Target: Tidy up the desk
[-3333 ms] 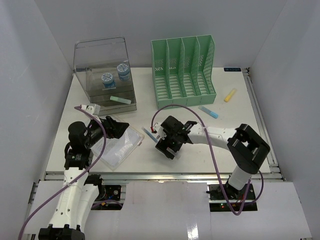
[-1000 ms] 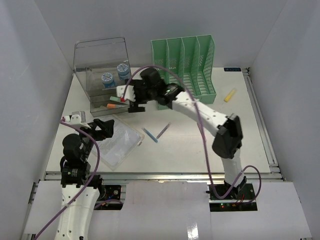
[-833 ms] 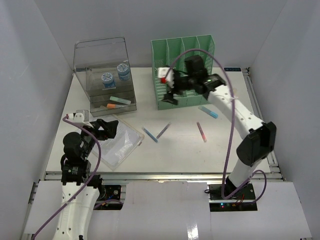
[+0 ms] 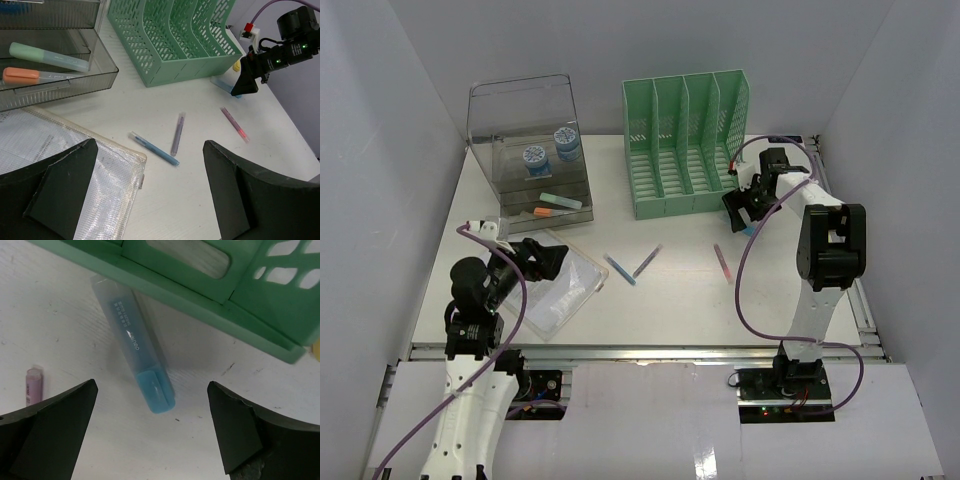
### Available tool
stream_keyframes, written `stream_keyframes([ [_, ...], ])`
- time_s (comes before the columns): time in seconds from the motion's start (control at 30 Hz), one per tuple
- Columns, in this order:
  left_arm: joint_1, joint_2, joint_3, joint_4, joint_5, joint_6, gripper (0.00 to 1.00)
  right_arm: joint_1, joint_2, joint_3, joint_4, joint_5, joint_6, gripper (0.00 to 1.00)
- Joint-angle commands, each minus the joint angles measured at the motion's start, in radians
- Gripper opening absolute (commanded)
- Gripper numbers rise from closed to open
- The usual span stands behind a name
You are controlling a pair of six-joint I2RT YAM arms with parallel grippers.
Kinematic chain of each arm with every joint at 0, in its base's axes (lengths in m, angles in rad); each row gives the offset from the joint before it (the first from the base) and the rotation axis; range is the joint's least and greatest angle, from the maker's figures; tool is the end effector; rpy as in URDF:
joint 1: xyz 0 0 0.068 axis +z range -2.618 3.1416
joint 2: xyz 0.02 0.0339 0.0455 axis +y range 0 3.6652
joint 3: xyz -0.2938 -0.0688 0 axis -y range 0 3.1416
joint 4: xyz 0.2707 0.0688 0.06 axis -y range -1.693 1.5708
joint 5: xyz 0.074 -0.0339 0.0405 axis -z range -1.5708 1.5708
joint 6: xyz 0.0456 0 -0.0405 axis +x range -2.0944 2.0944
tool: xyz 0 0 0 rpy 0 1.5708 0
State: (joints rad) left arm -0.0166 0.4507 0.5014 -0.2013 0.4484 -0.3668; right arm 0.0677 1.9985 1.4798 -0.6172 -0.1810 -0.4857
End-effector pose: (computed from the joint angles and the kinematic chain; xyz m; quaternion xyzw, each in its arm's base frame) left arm 0.1363 -0.0220 0.2979 0.0139 0.7533 -0.2866 0.5918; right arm 0.4552 0.0391 0.1910 -0.2844 0.9301 0.0417 0.2285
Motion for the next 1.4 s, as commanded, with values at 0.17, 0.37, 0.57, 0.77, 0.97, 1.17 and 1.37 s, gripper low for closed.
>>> stream_keyframes([
  [0.17, 0.003, 0.002, -0.006, 0.029, 0.036, -0.007, 0.98, 0.019, 0.018, 0.031, 0.01, 0.035, -0.039, 0.69],
  [0.37, 0.0, 0.019, -0.023, 0.075, 0.098, -0.083, 0.97, 0.026, 0.014, -0.02, 0.031, 0.04, -0.048, 0.55],
  [0.57, 0.0, -0.005, -0.148, 0.279, 0.215, -0.379, 0.9, 0.027, 0.006, -0.061, 0.045, 0.038, -0.055, 0.54],
  [0.77, -0.005, -0.023, -0.153, 0.296, 0.245, -0.496, 0.89, 0.027, -0.013, -0.114, 0.079, 0.039, -0.064, 0.34],
  [0.97, -0.021, -0.011, -0.186, 0.342, 0.247, -0.64, 0.88, 0.026, -0.094, -0.178, 0.122, -0.023, -0.06, 0.15],
  [1.17, -0.166, 0.048, -0.292, 0.537, 0.151, -0.791, 0.88, 0.027, -0.329, -0.317, 0.146, -0.18, -0.076, 0.08],
  [1.37, -0.477, 0.348, -0.285, 0.835, -0.126, -0.825, 0.84, 0.037, -0.525, -0.428, 0.103, -0.415, -0.074, 0.08],
])
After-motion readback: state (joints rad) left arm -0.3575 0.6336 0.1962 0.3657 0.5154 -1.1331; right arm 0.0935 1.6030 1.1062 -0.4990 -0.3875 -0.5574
